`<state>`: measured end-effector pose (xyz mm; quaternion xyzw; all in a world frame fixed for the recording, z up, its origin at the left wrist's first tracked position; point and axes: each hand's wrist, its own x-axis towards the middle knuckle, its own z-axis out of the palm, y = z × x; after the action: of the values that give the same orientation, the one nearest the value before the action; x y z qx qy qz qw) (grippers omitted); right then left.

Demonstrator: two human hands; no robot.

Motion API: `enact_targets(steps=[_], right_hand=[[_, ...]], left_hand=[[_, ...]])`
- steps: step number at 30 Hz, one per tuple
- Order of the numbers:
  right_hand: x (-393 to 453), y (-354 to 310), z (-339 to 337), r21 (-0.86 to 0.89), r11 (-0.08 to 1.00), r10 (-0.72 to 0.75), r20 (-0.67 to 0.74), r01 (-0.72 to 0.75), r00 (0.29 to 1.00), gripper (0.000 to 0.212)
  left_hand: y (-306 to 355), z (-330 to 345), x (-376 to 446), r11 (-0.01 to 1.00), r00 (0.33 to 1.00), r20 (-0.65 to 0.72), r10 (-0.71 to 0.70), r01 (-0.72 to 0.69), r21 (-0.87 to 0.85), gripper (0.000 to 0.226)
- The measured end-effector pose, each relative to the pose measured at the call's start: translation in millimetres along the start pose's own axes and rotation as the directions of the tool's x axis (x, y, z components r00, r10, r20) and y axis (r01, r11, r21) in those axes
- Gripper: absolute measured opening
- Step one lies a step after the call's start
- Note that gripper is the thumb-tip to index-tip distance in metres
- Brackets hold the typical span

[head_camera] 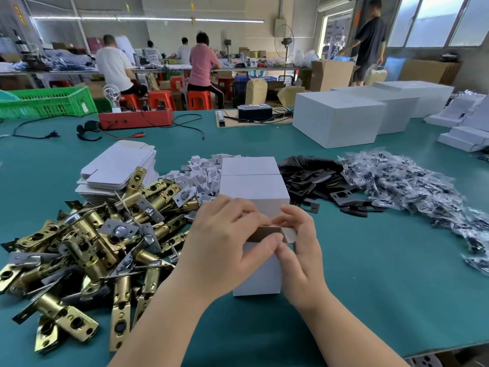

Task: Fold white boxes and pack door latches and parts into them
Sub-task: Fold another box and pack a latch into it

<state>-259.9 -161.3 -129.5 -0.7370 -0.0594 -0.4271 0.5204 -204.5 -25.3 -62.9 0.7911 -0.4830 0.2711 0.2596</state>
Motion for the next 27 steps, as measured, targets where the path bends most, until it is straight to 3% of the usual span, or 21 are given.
enact_targets(steps=[3, 5, 8, 9, 11, 13, 17, 21, 24, 27], right_hand=[[4, -4, -1, 0.091, 0.996, 0.021, -0.101, -0.012, 0.995, 0.035], [17, -7, -11, 0.055, 0.998, 0.004, -0.258, 0.011, 0.966, 0.03], [59, 5, -40, 0.068, 0.983, 0.181, -0.526, -0.171, 0.831, 0.02], [75, 14, -51, 0.071, 0.951, 0.292, -0.516, -0.3, 0.805, 0.016], [97, 39, -67, -0.131, 0.831, 0.464, -0.375, -0.541, 0.803, 0.015], [104, 64, -74, -0.368, 0.71, 0.544, -0.254, -0.6, 0.8, 0.024], [97, 97, -69, -0.664, 0.577, 0.575, -0.083, -0.476, 0.814, 0.043], [87, 113, -62, -0.852, 0.408, 0.587, -0.031, -0.329, 0.809, 0.056], [80, 114, -62, -0.914, 0.332, 0.545, -0.014, -0.232, 0.838, 0.05], [77, 110, -64, -0.893, 0.357, 0.522, -0.052, -0.273, 0.851, 0.037]], left_hand=[[-6, 3, -7, 0.976, 0.994, 0.025, -0.11, 0.112, -0.186, 0.046], [-8, 5, -13, 0.948, 0.986, 0.082, -0.143, 0.161, -0.276, 0.045], [-12, 9, -18, 0.949, 0.991, 0.072, -0.114, 0.13, -0.286, 0.039], [-13, 9, -19, 0.951, 0.992, 0.07, -0.101, 0.117, -0.285, 0.036], [-13, 10, -19, 0.961, 0.996, 0.067, -0.065, 0.081, -0.265, 0.035], [-13, 13, -20, 0.967, 0.998, 0.042, -0.053, 0.062, -0.246, 0.037], [-14, 15, -23, 0.943, 0.996, -0.037, -0.075, 0.059, -0.327, 0.034], [-20, 12, -24, 0.919, 0.989, -0.044, -0.139, 0.112, -0.378, 0.034], [-22, 12, -24, 0.921, 0.992, -0.019, -0.128, 0.112, -0.374, 0.029], [-20, 15, -23, 0.924, 0.993, -0.011, -0.116, 0.104, -0.367, 0.027]])
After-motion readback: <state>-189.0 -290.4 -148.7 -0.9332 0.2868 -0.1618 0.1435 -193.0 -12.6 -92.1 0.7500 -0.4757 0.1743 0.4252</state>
